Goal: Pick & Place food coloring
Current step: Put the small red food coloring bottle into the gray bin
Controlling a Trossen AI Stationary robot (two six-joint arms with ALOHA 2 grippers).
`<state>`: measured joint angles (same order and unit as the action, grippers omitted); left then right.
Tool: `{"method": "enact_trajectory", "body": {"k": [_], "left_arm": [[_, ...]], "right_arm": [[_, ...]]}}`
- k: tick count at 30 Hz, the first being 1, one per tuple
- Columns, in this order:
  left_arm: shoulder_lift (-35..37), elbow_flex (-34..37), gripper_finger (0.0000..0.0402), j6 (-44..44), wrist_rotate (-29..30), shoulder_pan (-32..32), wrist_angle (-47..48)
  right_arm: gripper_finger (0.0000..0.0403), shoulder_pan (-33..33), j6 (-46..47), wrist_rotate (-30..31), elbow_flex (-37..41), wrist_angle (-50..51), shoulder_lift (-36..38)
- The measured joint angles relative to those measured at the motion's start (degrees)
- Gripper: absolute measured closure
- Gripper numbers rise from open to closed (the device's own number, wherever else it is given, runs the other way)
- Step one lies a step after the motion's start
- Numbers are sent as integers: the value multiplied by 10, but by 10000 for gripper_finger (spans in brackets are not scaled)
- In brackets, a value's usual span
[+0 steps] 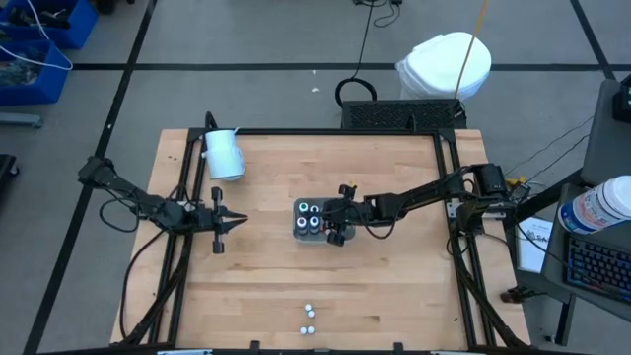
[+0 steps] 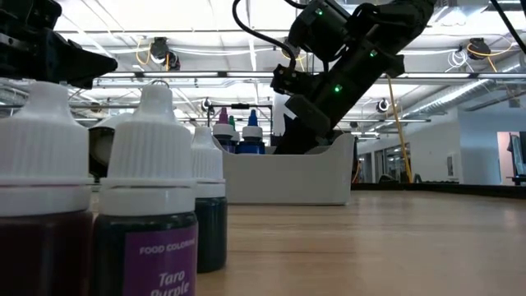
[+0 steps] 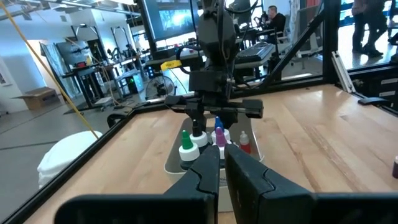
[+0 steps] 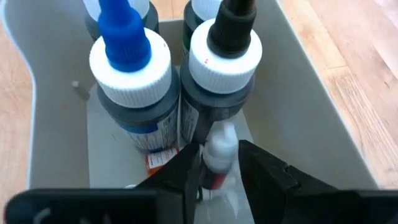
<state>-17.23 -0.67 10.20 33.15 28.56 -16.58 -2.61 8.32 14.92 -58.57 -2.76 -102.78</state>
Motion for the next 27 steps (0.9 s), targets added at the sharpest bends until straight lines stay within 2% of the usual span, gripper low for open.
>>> {"method": "enact_trajectory", "body": {"k": [5, 13, 21, 24, 27], "left_arm": [[0, 0, 371, -2, 0, 0, 0], [0, 0, 371, -4, 0, 0, 0], [0, 0, 371, -16, 0, 0, 3], [0, 0, 371, -74, -5, 0, 15], [0, 0, 371, -73, -4, 0, 19]], "right_arm": [[283, 0, 0, 0, 0, 0, 0], [292, 0, -10, 1, 0, 0, 22], [328, -26, -89, 0, 8, 53, 167], [359, -53, -138, -3, 57, 25, 238], [392, -70, -160, -2, 140, -46, 316]]}}
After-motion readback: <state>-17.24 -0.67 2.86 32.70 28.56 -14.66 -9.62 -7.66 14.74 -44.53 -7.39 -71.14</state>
